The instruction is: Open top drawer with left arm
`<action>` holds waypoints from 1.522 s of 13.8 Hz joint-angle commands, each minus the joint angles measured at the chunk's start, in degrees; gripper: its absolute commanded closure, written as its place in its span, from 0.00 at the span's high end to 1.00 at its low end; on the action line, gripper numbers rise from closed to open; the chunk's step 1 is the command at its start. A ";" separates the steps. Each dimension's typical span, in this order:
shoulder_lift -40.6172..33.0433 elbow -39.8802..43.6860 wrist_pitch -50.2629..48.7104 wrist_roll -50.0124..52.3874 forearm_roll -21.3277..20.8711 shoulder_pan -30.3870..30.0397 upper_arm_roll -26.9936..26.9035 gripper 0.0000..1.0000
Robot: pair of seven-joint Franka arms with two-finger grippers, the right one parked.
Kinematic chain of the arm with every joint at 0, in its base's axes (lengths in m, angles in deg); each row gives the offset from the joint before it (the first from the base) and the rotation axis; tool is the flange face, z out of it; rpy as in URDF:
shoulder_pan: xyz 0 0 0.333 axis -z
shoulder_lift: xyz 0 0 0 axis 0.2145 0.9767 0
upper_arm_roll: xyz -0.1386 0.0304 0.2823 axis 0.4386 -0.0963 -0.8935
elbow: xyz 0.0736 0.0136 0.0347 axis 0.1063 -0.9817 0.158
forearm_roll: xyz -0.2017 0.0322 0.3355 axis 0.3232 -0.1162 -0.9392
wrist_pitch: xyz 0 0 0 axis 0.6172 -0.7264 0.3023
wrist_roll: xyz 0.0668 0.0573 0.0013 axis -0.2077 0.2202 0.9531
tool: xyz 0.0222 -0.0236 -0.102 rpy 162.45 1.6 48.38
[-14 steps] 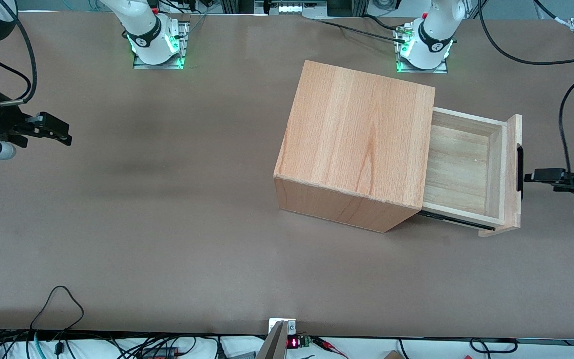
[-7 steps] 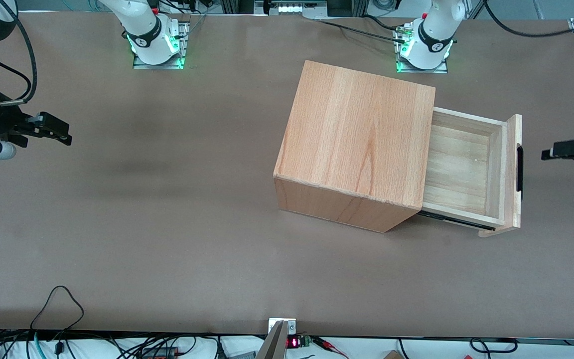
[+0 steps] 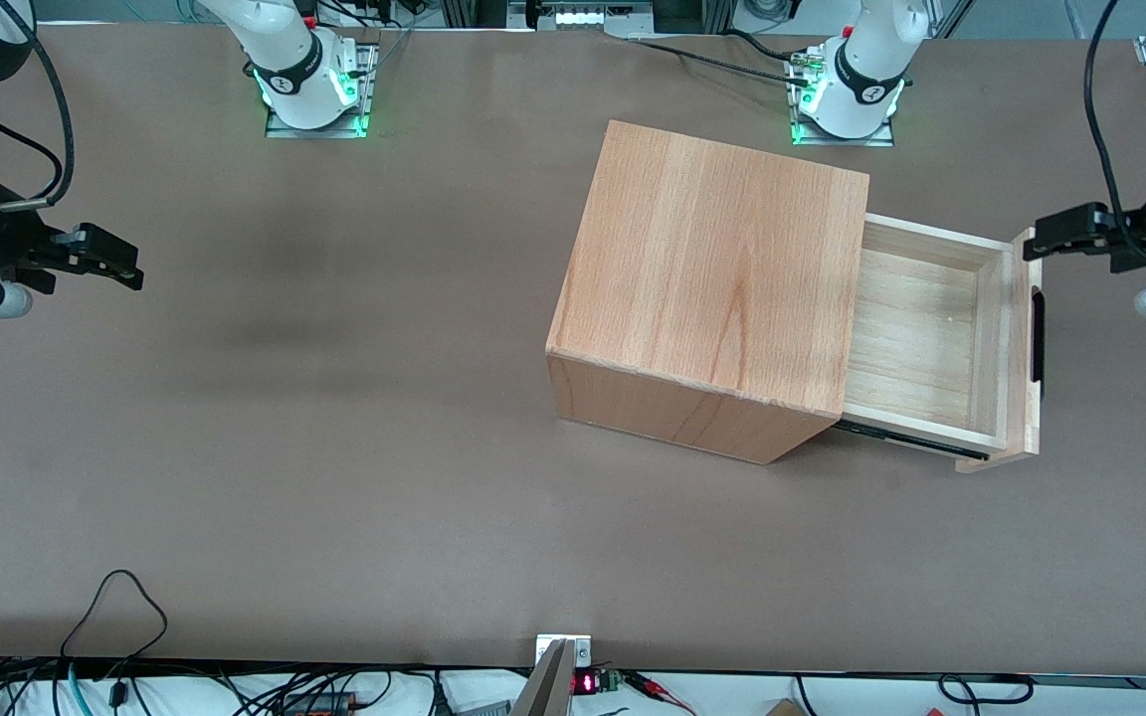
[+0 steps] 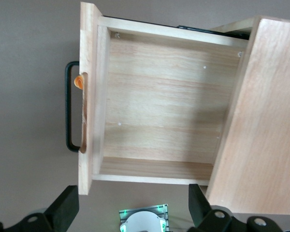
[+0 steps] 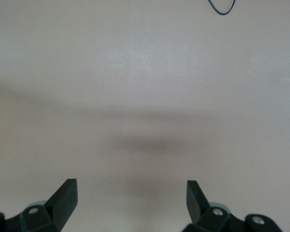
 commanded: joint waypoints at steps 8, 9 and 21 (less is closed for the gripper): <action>-15.66 -21.64 10.52 4.71 -4.77 0.66 1.93 1.00; -16.36 -22.88 12.18 4.79 -4.60 0.66 1.93 1.00; -16.11 -27.37 18.35 5.23 -4.94 0.31 1.75 1.00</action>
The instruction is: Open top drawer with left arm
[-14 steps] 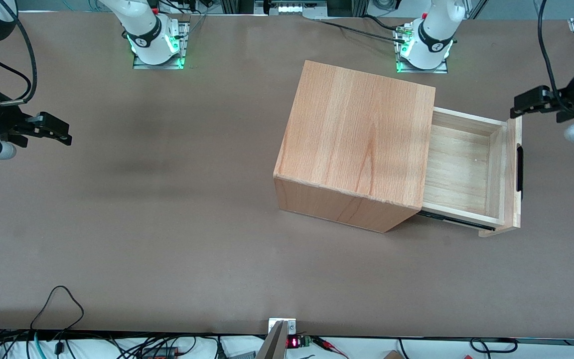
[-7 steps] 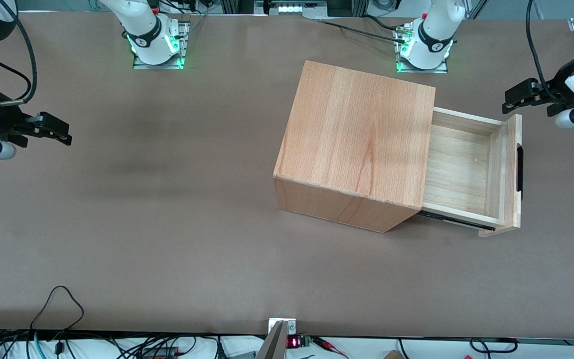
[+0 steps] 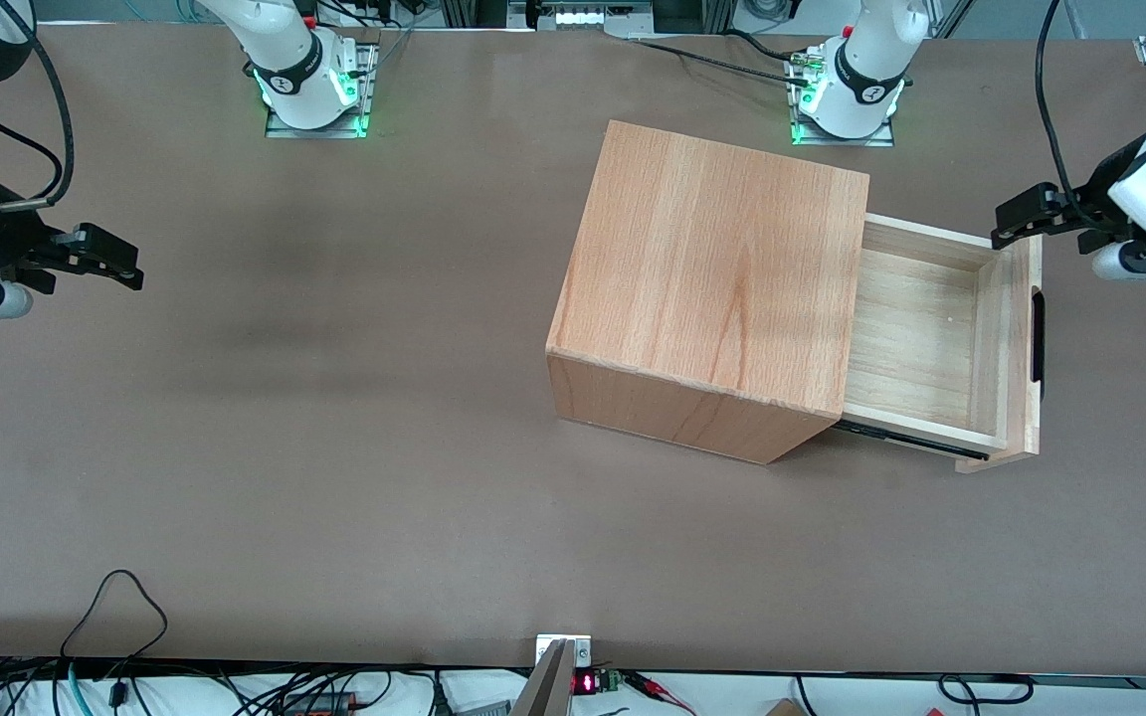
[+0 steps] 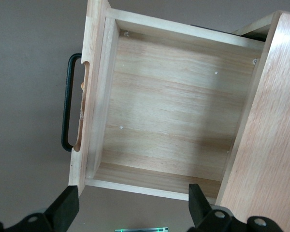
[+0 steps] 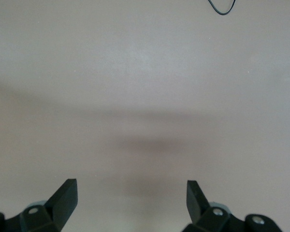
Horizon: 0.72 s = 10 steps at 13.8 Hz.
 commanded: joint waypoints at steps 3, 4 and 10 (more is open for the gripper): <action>-1.45 -1.60 0.95 0.62 -2.00 -0.13 0.07 1.00; -1.45 -1.60 0.95 0.62 -2.00 -0.13 -0.02 1.00; -1.45 -1.60 1.03 -0.08 -1.83 -1.18 -0.11 1.00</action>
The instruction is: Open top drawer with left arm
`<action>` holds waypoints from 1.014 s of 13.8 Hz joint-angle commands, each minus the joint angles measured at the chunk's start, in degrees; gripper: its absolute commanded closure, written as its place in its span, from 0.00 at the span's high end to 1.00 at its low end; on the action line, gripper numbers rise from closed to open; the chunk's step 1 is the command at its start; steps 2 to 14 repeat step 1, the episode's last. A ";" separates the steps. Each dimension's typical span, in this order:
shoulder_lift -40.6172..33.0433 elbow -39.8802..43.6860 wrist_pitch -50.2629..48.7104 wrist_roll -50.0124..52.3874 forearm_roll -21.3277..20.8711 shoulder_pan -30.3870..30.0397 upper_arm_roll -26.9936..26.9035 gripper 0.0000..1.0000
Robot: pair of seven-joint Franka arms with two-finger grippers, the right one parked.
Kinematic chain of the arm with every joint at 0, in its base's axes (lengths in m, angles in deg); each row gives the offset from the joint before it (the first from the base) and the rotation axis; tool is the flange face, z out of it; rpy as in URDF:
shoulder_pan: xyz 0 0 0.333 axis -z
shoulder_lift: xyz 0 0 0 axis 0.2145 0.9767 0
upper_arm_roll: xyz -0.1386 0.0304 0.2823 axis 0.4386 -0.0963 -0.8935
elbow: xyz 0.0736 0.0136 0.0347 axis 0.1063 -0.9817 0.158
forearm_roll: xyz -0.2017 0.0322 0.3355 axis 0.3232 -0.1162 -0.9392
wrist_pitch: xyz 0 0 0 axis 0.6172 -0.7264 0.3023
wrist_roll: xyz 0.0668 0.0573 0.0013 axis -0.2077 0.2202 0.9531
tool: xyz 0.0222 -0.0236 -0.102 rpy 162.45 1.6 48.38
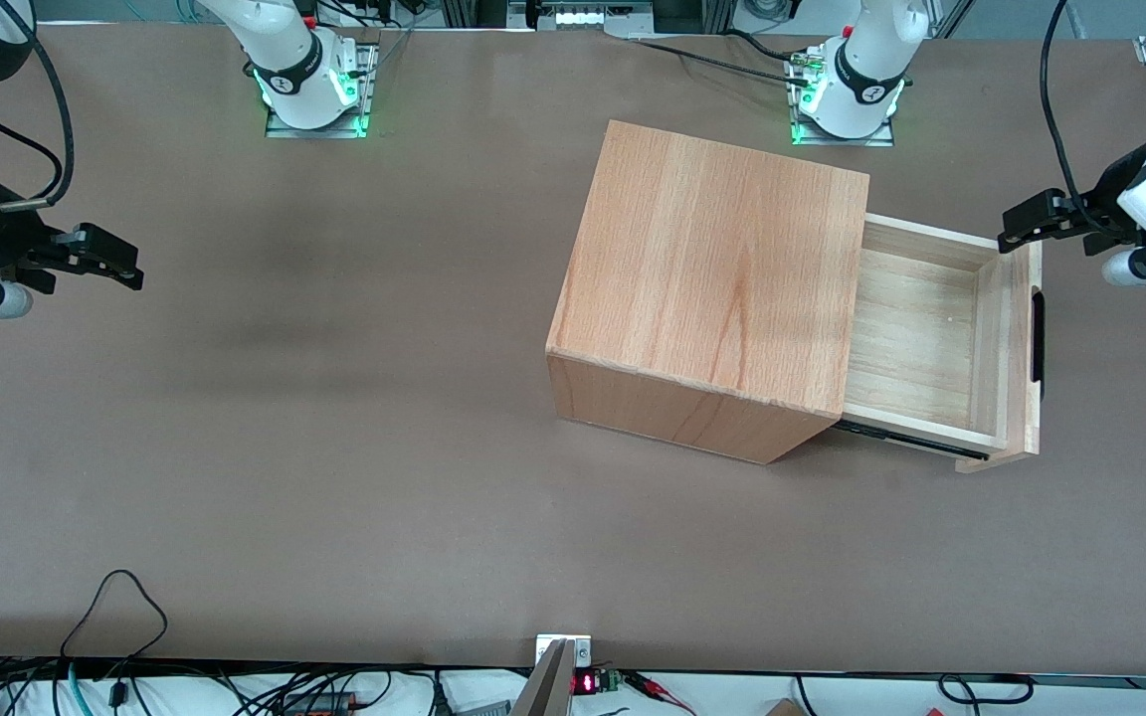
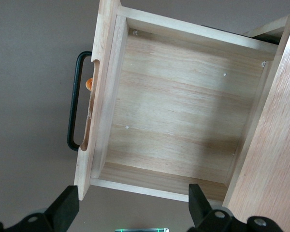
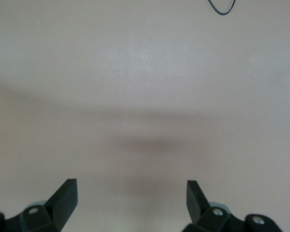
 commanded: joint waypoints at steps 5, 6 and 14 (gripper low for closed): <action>-1.44 -1.41 0.71 -0.43 -1.53 -0.42 0.23 1.00; -1.44 -1.41 0.71 -0.43 -1.53 -0.42 0.23 1.00; -1.44 -1.41 0.71 -0.43 -1.53 -0.42 0.23 1.00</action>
